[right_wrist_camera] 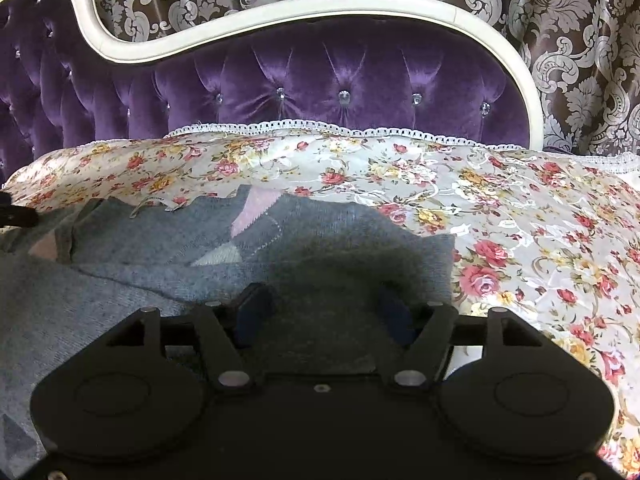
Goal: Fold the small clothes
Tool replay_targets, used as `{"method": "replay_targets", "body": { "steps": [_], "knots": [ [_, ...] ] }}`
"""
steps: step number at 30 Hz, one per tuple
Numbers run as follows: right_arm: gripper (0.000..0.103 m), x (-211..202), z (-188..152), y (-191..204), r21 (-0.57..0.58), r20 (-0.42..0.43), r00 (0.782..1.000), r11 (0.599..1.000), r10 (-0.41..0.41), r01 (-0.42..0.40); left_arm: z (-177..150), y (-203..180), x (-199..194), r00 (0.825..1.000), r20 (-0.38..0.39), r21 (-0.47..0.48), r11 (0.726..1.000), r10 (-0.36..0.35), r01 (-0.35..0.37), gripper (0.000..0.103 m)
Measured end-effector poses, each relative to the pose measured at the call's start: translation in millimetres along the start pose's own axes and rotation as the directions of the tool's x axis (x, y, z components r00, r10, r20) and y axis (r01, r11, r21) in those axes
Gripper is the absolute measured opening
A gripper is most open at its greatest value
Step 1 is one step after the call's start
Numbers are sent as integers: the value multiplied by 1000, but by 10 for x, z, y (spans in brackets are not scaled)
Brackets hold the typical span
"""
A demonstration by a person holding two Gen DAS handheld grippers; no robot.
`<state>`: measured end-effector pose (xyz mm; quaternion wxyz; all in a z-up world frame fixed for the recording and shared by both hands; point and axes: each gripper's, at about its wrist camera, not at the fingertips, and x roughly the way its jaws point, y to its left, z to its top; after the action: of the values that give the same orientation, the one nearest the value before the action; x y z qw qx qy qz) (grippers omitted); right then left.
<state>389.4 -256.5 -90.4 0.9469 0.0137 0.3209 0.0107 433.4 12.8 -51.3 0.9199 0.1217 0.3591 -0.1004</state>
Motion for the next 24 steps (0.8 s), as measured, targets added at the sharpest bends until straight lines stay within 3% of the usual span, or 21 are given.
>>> {"method": "replay_targets", "body": {
  "steps": [5, 7, 9, 10, 13, 18, 21, 24],
  "knots": [
    [71, 1, -13, -25, 11, 5, 1000, 1000, 15, -15, 40, -53, 283, 998, -59, 18, 1000, 8, -7, 88],
    [72, 1, -18, -21, 12, 8, 1000, 1000, 16, -16, 22, 54, 338, 998, -58, -79, 997, 16, -21, 89],
    [72, 2, -20, -20, 13, 11, 1000, 1000, 17, -17, -30, 240, 389, 998, -62, -253, 967, 1, -17, 90],
    [72, 2, -21, -19, 14, 13, 1000, 1000, 17, -17, -48, 253, 393, 999, -47, -269, 963, 22, -34, 91],
    [72, 7, -25, -13, 13, 17, 1000, 1000, 15, -15, -49, 151, 398, 997, -42, -209, 975, 68, -76, 92],
    [72, 11, -35, -11, 15, 24, 1000, 1000, 14, -14, -28, 271, 399, 998, -58, -265, 963, 40, -54, 93],
    [72, 10, -45, -16, 16, 27, 1000, 1000, 13, -14, -48, 334, 277, 995, -45, -339, 936, 89, -99, 91],
    [72, 11, -51, -19, 17, 29, 999, 1000, 13, -14, -74, 429, 50, 994, 13, -435, 896, 110, -93, 91]
  ]
}}
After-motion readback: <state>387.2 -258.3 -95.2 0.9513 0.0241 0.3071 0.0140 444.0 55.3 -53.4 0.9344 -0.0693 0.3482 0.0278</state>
